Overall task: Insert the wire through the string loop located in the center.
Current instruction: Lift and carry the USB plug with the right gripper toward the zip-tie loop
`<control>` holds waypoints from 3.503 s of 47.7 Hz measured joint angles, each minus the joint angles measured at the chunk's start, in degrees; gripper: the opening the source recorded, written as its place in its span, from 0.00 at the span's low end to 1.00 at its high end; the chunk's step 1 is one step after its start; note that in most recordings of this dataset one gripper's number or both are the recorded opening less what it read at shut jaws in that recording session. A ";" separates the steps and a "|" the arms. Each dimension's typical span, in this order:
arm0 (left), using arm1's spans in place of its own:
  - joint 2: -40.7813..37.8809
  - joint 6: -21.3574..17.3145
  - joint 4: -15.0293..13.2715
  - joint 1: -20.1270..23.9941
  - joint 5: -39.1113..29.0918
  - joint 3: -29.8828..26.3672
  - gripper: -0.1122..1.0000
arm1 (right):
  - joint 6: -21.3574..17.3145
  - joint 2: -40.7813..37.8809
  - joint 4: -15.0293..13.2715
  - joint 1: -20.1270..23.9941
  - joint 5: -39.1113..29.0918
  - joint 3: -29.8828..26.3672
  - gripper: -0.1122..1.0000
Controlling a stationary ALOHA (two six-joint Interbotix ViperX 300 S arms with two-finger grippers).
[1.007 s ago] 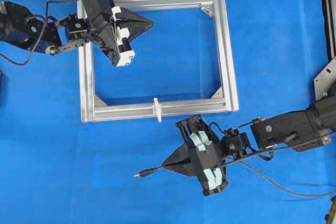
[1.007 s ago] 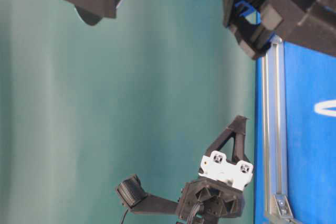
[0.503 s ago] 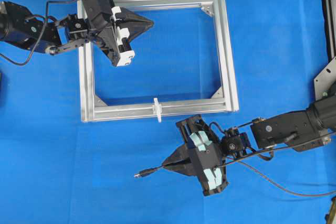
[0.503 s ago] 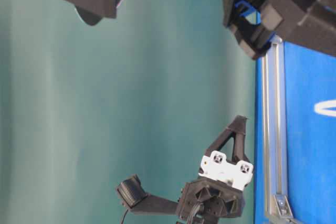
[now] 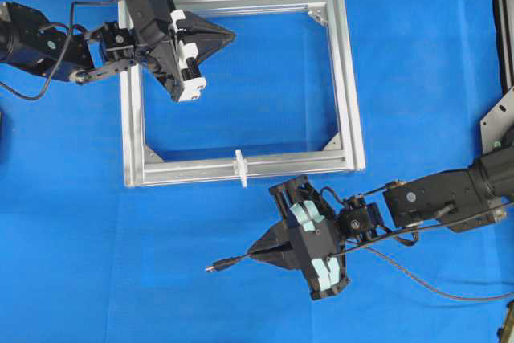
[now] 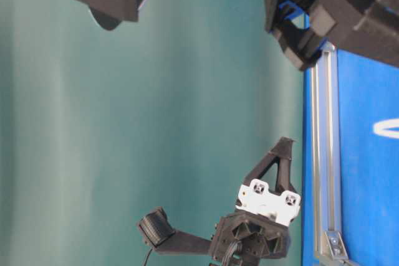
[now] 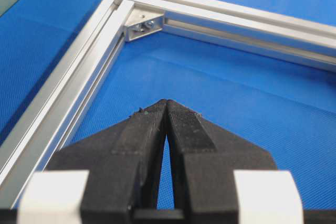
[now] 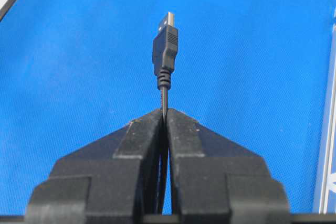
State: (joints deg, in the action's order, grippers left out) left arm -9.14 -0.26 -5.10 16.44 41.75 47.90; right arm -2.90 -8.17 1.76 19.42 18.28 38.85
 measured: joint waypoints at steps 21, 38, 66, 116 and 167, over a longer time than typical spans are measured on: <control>0.00 -0.09 0.00 0.00 0.00 -0.09 0.10 | -0.26 4.75 1.32 0.00 0.26 6.94 0.08; 0.00 0.00 0.00 0.00 0.00 -0.09 0.10 | -0.26 10.63 2.64 0.09 0.53 14.59 0.08; 0.00 -0.09 0.00 0.00 0.00 0.00 0.10 | -0.26 10.99 2.81 -3.52 1.76 15.21 0.08; 0.00 -0.09 0.00 -0.26 0.00 0.00 0.10 | 0.00 10.99 2.72 -14.85 2.20 16.26 0.08; 0.00 -0.09 0.00 -0.26 0.00 0.00 0.10 | 0.00 10.99 2.64 -14.85 2.81 16.17 0.08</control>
State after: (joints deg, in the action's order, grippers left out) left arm -9.14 -0.35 -5.10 16.17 41.75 47.90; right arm -2.90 2.81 4.39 4.57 21.09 55.02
